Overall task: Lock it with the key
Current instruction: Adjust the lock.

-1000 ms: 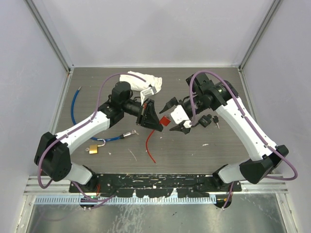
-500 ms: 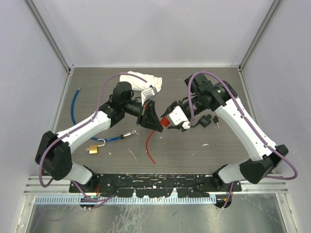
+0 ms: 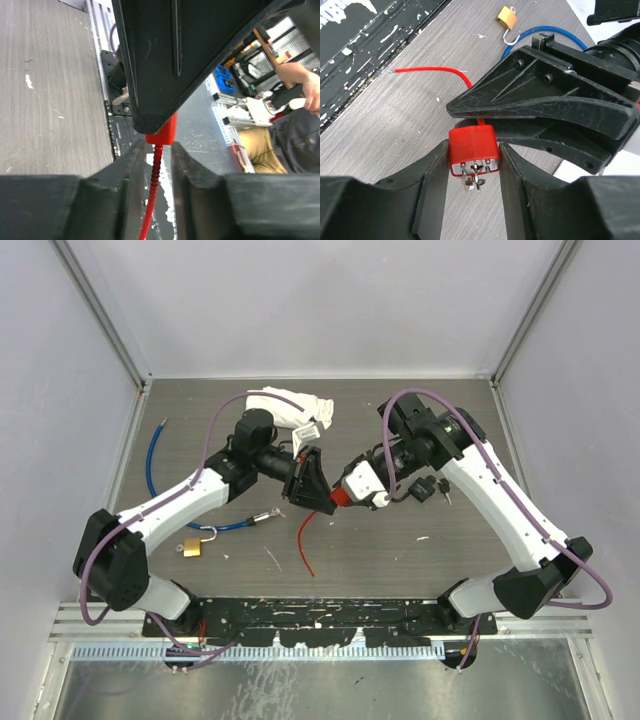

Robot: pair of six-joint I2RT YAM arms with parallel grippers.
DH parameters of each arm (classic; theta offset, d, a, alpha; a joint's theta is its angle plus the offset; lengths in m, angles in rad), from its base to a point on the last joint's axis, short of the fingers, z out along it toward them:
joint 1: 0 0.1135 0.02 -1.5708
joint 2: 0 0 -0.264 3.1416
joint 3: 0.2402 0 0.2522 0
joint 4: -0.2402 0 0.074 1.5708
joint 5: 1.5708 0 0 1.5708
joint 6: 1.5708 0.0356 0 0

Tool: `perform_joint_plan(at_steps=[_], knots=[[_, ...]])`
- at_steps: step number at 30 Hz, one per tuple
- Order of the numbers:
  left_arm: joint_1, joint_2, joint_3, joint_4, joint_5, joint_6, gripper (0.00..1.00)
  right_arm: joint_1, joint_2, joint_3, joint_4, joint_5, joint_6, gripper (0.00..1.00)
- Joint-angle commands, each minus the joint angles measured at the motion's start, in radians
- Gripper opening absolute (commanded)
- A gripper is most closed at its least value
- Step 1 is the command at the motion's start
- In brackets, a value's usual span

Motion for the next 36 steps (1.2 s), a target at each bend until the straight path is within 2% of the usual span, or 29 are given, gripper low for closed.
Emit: perform_joint_plan(at_steps=[1, 4, 7, 11, 14, 15, 20, 23, 27, 29, 33, 36], knots=[[-0.003, -0.039, 0.050, -0.049, -0.051, 0.081, 0.38, 0.010, -0.035, -0.004, 0.018, -0.008, 0.059, 0.17], [-0.002, -0.080, 0.028, -0.095, -0.113, 0.145, 0.57, 0.011, -0.046, -0.018, 0.052, 0.001, 0.141, 0.11], [-0.002, -0.131, -0.013, -0.102, -0.172, 0.188, 0.66, 0.010, -0.062, -0.050, 0.094, 0.008, 0.228, 0.07], [0.003, -0.248, -0.079, -0.113, -0.307, 0.245, 0.71, 0.007, -0.096, -0.119, 0.170, 0.004, 0.374, 0.04], [0.004, -0.354, -0.170, -0.079, -0.477, 0.284, 0.73, 0.000, -0.129, -0.188, 0.273, 0.010, 0.539, 0.03], [0.003, -0.395, -0.206, -0.034, -0.530, 0.287, 0.75, -0.001, -0.140, -0.211, 0.320, 0.026, 0.645, 0.02], [0.003, -0.610, -0.439, 0.210, -0.750, 0.286, 0.83, -0.023, -0.154, -0.260, 0.409, 0.122, 0.921, 0.01], [-0.001, -0.696, -0.534, 0.310, -0.834, 0.278, 0.84, -0.079, -0.128, -0.260, 0.427, 0.093, 1.076, 0.01], [-0.032, -0.726, -0.596, 0.384, -0.947, 0.281, 0.83, -0.199, -0.081, -0.243, 0.443, 0.021, 1.282, 0.01], [-0.073, -0.721, -0.620, 0.422, -1.033, 0.329, 0.83, -0.271, -0.049, -0.225, 0.440, -0.028, 1.364, 0.01], [-0.248, -0.649, -0.623, 0.499, -1.235, 0.487, 0.83, -0.329, 0.025, -0.204, 0.420, -0.111, 1.517, 0.01], [-0.355, -0.526, -0.599, 0.568, -1.330, 0.613, 0.83, -0.336, 0.047, -0.229, 0.446, -0.131, 1.616, 0.01]])
